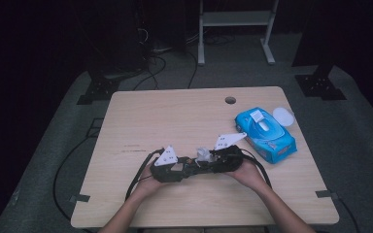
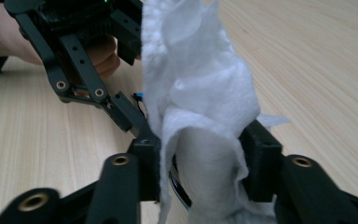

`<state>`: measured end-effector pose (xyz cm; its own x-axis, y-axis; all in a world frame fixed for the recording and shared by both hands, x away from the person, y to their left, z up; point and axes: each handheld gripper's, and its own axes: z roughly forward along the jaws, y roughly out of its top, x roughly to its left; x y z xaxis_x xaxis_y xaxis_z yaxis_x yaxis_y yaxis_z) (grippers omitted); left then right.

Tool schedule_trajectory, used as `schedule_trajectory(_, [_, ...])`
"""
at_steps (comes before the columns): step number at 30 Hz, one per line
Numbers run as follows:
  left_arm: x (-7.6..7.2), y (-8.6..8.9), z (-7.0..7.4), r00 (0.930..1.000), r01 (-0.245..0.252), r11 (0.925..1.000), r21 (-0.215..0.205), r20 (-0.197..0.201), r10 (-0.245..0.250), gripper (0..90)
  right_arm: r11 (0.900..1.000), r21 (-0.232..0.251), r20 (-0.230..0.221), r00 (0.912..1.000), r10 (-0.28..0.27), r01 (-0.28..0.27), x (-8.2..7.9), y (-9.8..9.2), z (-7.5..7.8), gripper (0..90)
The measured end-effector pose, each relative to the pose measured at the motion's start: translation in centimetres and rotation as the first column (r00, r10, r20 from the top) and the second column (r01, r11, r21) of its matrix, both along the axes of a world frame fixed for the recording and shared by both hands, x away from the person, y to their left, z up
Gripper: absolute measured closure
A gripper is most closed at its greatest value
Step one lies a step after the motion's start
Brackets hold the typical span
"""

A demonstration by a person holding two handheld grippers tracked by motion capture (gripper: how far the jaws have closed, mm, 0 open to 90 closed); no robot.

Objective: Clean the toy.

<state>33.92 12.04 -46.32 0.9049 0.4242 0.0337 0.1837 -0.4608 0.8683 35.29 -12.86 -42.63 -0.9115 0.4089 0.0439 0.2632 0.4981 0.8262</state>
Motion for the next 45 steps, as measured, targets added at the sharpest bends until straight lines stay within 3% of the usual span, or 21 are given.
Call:
schedule_trajectory(2, [0.0, -0.1, 0.1, 1.0000, 0.004, 1.0000, -0.002, -0.001, -0.004, 51.6, 1.000, -0.010, 0.006, 1.0000, -0.003, 0.003, -0.1, -0.3, 0.1, 46.3])
schedule_trajectory(7, [0.1, -0.2, -0.1, 0.9998, -0.009, 1.0000, 0.002, -0.019, 0.009, 44.4, 1.000, -0.002, 0.019, 0.9997, -0.013, 0.013, -0.6, -1.4, 0.4, 42.4])
schedule_trajectory(11, [0.4, -0.2, -0.2, 0.9993, -0.004, 1.0000, -0.004, -0.038, 0.004, 41.7, 0.999, 0.037, 0.052, 0.9986, -0.013, 0.012, -0.9, -1.9, 0.9, 55.9])
schedule_trajectory(15, [0.2, -0.3, -0.2, 0.9996, 0.019, 0.9998, 0.005, -0.019, -0.019, 51.4, 0.999, 0.038, 0.076, 0.9970, -0.018, 0.015, -0.8, -1.2, 0.8, 77.2])
schedule_trajectory(18, [0.1, -0.1, -0.2, 0.9997, 0.024, 0.9997, -0.002, -0.011, -0.024, 57.4, 0.999, 0.022, 0.047, 0.9985, -0.028, 0.027, -0.4, -0.2, 0.2, 81.6])
schedule_trajectory(21, [0.1, -0.1, -0.2, 0.9995, 0.030, 0.9995, -0.002, 0.003, -0.030, 59.4, 1.000, 0.021, 0.031, 0.9993, -0.022, 0.022, -0.4, 0.7, 0.1, 81.7])
schedule_trajectory(25, [0.0, -0.3, -0.2, 0.9988, 0.040, 0.9991, 0.012, 0.027, -0.040, 59.4, 0.999, 0.025, 0.023, 0.9994, 0.025, -0.025, -0.5, 3.0, 0.1, 81.8])
schedule_trajectory(28, [0.1, -0.1, -0.2, 0.9995, 0.030, 0.9995, 0.007, 0.010, -0.030, 59.4, 0.999, 0.007, 0.034, 0.9984, 0.044, -0.045, -0.6, 4.4, 0.1, 81.8])
schedule_trajectory(33, [0.1, 0.0, -0.2, 0.9995, 0.030, 0.9995, 0.006, 0.008, -0.030, 59.5, 1.000, -0.014, 0.050, 0.9988, 0.005, -0.004, -0.3, 3.0, 0.2, 81.7])
schedule_trajectory(35, [0.2, 0.0, -0.2, 0.9995, 0.030, 0.9996, 0.002, 0.005, -0.030, 59.5, 0.999, -0.036, 0.078, 0.9967, -0.023, 0.026, -0.3, 2.3, 0.3, 81.8])
schedule_trajectory(38, [0.2, -0.1, -0.2, 0.9997, 0.025, 0.9997, -0.002, -0.001, -0.025, 59.4, 0.999, -0.011, 0.063, 0.9975, -0.031, 0.032, -0.3, 2.0, 0.0, 81.9])
schedule_trajectory(42, [0.2, -0.1, -0.2, 0.9998, 0.016, 0.9999, -0.004, -0.014, -0.016, 59.1, 1.000, 0.031, 0.038, 0.9993, -0.001, 0.000, -0.7, 2.9, -0.3, 81.7])
schedule_trajectory(45, [0.2, 0.0, -0.3, 0.9998, 0.016, 0.9998, -0.011, -0.015, -0.016, 59.2, 1.000, 0.030, 0.031, 0.9995, 0.009, -0.009, -0.6, 2.9, -0.3, 81.7])
